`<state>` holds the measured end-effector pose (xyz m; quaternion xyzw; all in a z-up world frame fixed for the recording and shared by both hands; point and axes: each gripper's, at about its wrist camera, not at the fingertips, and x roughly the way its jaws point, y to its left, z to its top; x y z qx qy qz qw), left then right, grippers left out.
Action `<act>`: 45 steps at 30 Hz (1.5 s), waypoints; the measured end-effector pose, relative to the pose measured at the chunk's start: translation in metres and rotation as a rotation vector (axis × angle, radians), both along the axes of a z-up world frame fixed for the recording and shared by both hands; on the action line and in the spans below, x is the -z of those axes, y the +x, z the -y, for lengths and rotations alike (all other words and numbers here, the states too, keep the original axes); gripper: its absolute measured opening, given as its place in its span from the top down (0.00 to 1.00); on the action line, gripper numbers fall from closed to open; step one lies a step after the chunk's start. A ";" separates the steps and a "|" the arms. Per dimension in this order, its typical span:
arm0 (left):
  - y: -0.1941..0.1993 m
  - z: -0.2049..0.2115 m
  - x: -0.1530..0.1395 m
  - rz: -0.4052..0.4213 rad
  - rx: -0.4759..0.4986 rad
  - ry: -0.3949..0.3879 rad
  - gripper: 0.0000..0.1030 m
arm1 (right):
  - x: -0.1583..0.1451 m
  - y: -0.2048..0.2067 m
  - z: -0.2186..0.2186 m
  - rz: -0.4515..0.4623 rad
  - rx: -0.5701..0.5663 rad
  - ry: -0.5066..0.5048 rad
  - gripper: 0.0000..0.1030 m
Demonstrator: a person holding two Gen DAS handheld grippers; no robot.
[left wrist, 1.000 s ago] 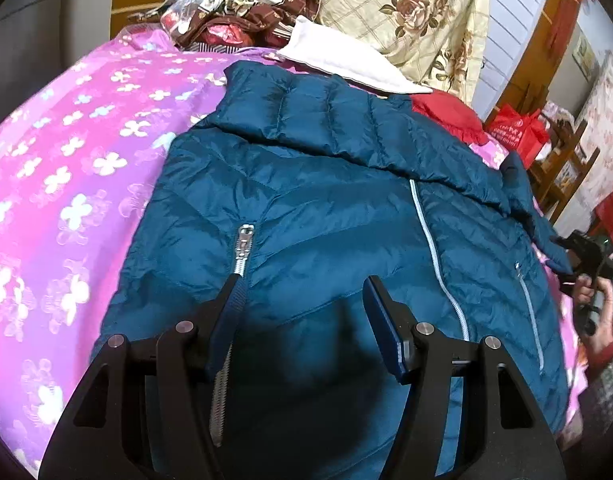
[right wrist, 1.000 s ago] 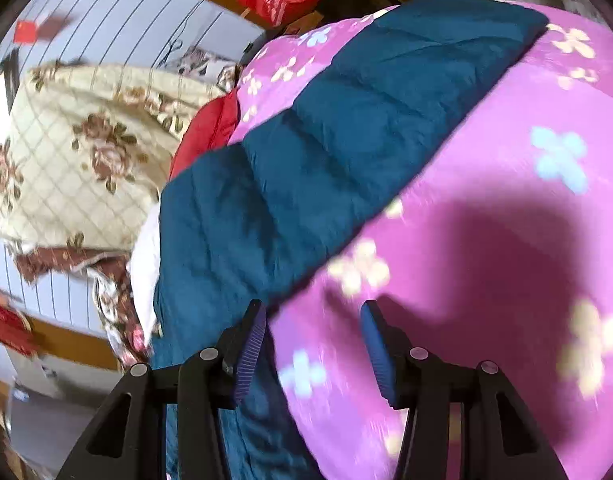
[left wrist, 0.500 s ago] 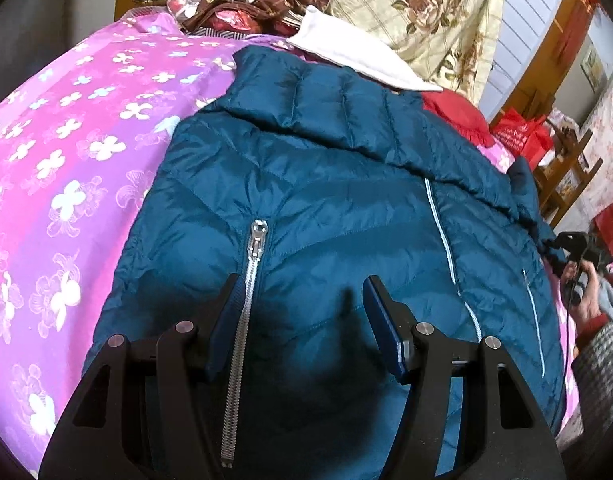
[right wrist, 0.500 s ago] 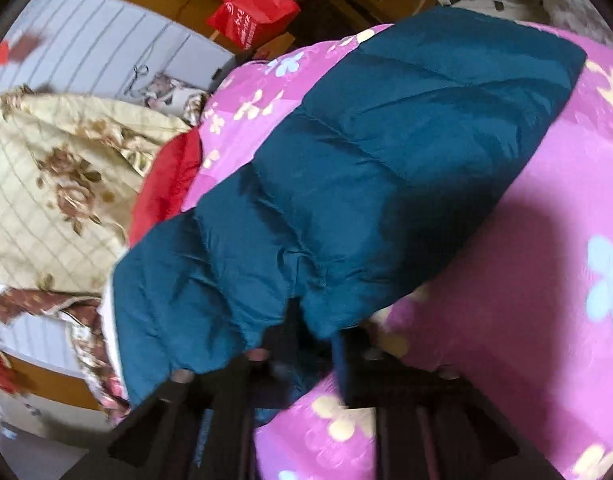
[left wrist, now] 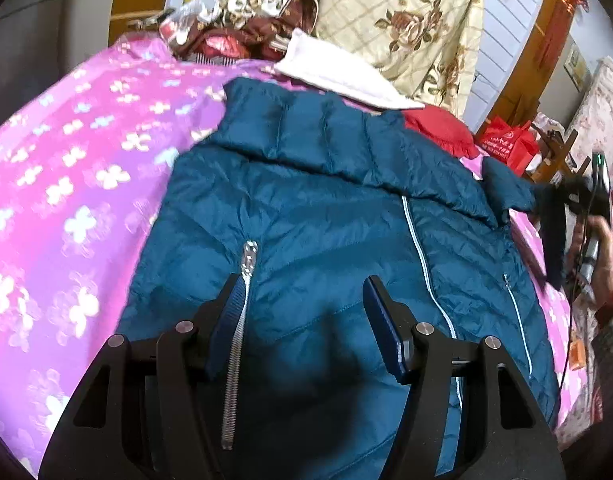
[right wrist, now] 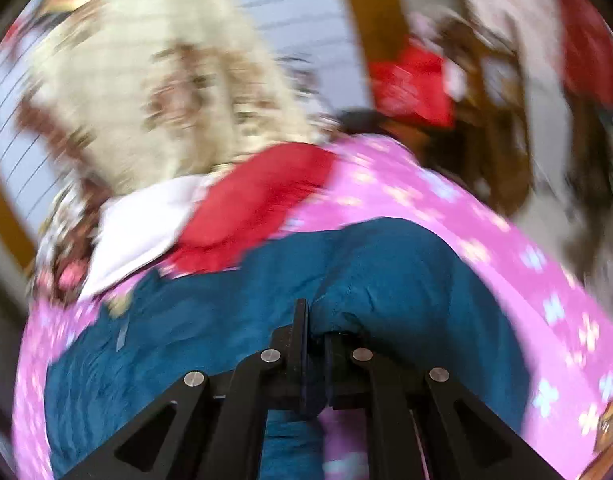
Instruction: Fold large clothes
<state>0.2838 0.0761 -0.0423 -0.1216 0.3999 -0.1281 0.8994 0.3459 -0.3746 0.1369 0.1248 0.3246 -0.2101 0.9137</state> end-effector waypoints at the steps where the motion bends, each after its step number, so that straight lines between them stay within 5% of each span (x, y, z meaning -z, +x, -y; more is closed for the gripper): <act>1: -0.001 -0.002 -0.003 0.012 -0.004 0.006 0.41 | -0.004 0.006 -0.019 0.001 -0.039 -0.023 0.94; 7: 0.000 -0.029 -0.009 0.012 -0.065 -0.033 0.41 | 0.008 0.040 -0.177 -0.058 -0.359 -0.210 0.95; 12: 0.002 -0.062 -0.016 0.020 -0.151 -0.064 0.41 | 0.074 0.056 -0.275 -0.182 -0.526 -0.319 0.95; 15: 0.002 -0.082 -0.018 0.030 -0.202 -0.075 0.41 | 0.120 0.067 -0.295 -0.267 -0.548 -0.323 0.95; 21: 0.011 -0.097 -0.008 -0.023 -0.231 -0.087 0.41 | 0.161 0.069 -0.292 -0.325 -0.482 -0.299 0.87; 25: 0.015 -0.093 -0.004 -0.059 -0.211 -0.118 0.41 | 0.141 0.039 -0.286 -0.288 -0.544 -0.176 0.49; 31: 0.003 -0.066 -0.011 -0.030 -0.145 -0.053 0.41 | 0.103 -0.034 -0.247 -0.199 -0.532 -0.045 0.49; 35: -0.006 -0.045 -0.015 -0.020 -0.087 -0.024 0.41 | 0.075 -0.065 -0.170 -0.105 -0.358 0.038 0.49; 40: -0.008 -0.025 -0.020 -0.021 -0.060 -0.001 0.41 | 0.068 -0.044 -0.093 -0.093 -0.199 0.129 0.49; 45: -0.003 -0.013 -0.030 -0.017 -0.051 0.003 0.41 | 0.084 0.000 -0.068 -0.112 -0.147 0.204 0.51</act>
